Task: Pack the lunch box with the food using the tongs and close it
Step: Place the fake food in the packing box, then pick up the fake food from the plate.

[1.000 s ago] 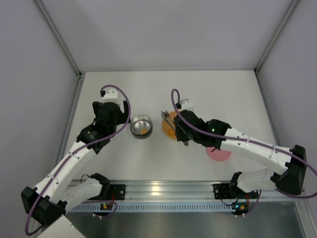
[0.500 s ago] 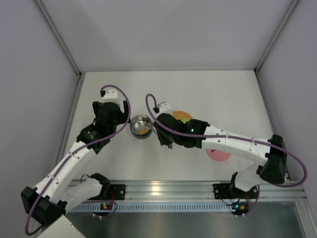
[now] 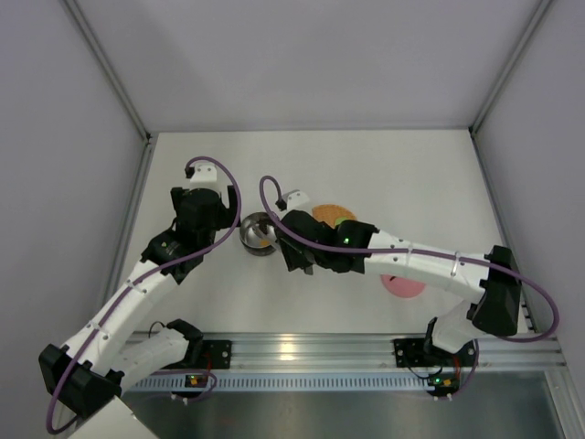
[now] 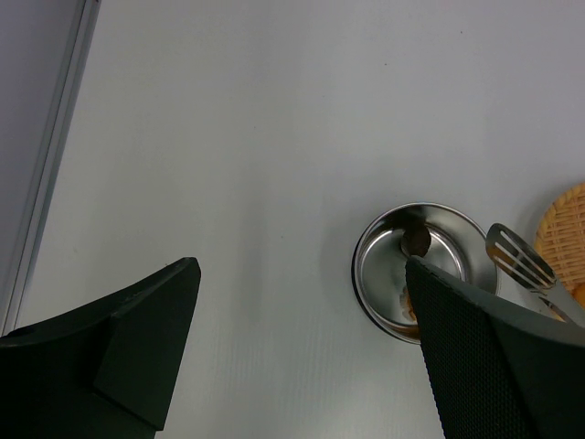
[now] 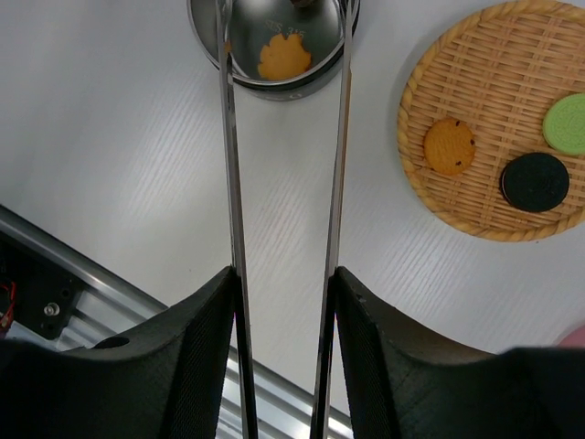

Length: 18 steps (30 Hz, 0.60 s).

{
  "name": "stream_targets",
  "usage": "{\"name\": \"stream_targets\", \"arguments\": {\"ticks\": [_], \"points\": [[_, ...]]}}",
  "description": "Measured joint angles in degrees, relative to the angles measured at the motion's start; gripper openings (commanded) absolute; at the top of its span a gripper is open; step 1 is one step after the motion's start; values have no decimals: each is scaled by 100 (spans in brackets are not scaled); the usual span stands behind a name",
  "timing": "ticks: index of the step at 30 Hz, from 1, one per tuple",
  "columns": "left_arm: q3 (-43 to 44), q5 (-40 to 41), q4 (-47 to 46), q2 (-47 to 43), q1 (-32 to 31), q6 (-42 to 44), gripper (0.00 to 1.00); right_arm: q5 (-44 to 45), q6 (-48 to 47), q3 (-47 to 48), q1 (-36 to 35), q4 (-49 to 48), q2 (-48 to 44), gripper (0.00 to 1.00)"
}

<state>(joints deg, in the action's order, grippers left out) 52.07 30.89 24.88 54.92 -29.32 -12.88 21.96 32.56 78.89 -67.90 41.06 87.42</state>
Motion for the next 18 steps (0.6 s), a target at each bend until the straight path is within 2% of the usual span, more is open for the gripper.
{"name": "stream_targets", "arguments": {"ticks": [9, 18], "points": [[0, 0, 0, 0, 0, 0, 99, 350, 22, -17, -9, 103, -219, 46], [0, -2, 2, 0, 0, 0, 99, 1102, 404, -885, 74, 492, -2031, 45]]}}
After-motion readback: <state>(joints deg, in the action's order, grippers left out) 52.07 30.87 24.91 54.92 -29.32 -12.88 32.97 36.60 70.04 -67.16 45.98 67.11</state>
